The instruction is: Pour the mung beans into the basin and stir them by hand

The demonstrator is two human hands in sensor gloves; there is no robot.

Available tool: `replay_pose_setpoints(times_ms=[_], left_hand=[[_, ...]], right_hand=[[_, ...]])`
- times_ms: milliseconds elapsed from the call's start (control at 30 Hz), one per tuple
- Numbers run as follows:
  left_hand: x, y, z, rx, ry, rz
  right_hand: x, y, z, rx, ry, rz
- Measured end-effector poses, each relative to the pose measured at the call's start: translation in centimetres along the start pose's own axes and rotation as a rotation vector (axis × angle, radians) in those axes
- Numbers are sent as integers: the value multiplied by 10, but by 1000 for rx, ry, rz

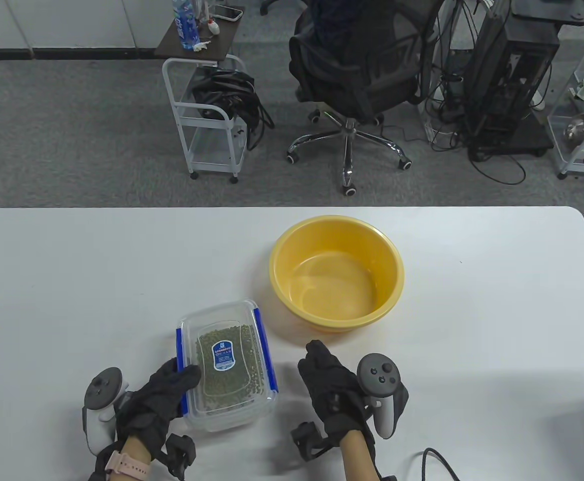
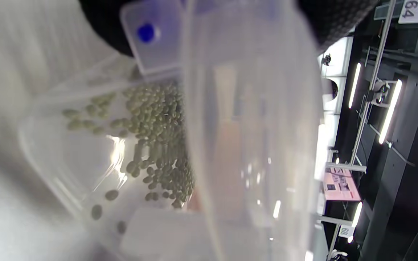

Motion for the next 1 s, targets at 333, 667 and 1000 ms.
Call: replay_pose_setpoints(times_ms=[333,667,1000], left_hand=[[17,-6,6,41,58,-41],[21,-10,12,85,29,-60],[13,-10,10,125,-176,-123]], right_hand=[[-39,-7,8,-11,-54,78],[-33,1,-21,-214,193,253],[-55,0,-28,-228,394,404]])
Point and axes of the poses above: the tracker on the back of each hand, its own z axis roughly to the thumb side, its own y axis roughly from the wrist to the fingertips, x = y × z, the point moved 2 cm from there along y, roughly from the wrist to the fingertips, and after that the axes turned 1 degree about -x, right-handed, at the moved point
